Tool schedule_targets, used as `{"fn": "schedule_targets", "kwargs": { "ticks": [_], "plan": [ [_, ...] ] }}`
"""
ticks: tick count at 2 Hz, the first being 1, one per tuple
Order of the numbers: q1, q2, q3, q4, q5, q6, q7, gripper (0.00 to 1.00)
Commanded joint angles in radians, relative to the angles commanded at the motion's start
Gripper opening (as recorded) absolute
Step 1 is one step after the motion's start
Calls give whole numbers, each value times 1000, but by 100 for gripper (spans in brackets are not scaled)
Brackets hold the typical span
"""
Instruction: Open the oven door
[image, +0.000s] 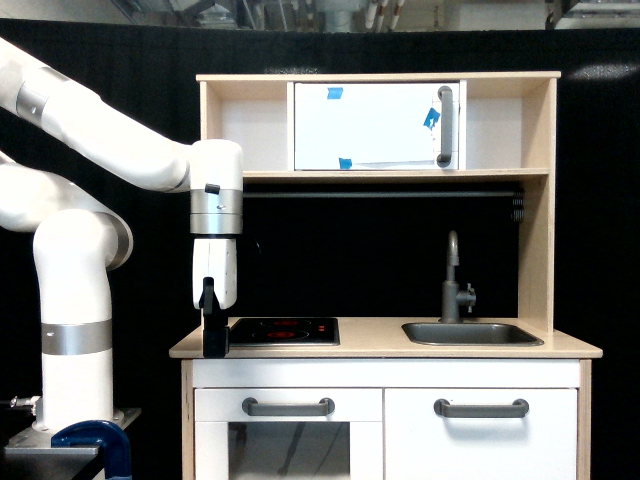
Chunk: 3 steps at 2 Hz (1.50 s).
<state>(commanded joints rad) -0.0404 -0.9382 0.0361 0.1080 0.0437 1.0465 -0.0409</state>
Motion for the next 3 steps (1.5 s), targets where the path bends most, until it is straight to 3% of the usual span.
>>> {"fn": "schedule_targets", "kwargs": {
  "ticks": [1,3],
  "plan": [
    [9,-17,13,-8,2,-8,15,100],
    [15,-23,-81,-22,-31,-62,-150,100]
  ]
}}
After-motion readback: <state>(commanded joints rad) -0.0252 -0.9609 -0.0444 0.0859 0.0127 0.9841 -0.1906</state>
